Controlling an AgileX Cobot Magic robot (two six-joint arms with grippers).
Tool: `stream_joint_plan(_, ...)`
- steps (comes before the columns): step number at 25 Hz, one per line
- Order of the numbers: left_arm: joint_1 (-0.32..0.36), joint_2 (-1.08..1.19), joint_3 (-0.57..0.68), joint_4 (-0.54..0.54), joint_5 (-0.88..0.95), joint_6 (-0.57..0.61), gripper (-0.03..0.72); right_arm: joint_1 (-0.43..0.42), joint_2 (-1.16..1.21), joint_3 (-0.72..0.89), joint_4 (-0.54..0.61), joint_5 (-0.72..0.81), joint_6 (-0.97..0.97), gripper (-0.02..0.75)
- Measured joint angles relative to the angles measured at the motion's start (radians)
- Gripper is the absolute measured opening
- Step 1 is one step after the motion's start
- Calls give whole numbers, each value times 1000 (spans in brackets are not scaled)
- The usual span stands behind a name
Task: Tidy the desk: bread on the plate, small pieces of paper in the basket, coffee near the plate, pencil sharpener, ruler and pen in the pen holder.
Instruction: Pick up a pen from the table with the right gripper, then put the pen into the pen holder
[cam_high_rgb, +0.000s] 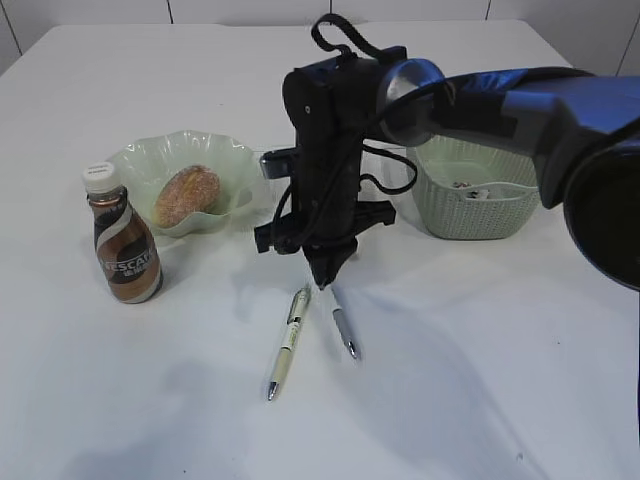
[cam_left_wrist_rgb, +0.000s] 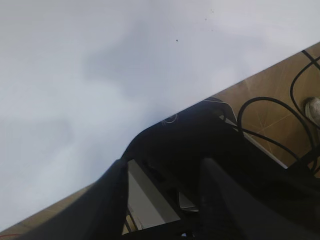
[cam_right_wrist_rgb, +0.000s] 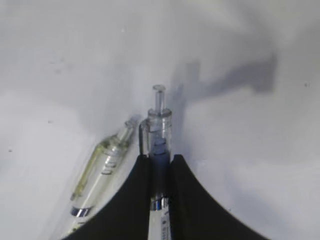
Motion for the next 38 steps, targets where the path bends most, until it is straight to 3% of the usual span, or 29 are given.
stream_joint_plan(20, 0, 0, 0, 0, 2, 0, 328, -7, -1, -417, -83, 25, -18, 69)
stream_joint_plan(32, 0, 0, 0, -2, 2, 0, 323, -84, -32, -507, -119, 33, -23, 68)
stream_joint_plan(38, 0, 0, 0, -2, 2, 0, 322, -85, -32, -507, -123, -87, -60, 68)
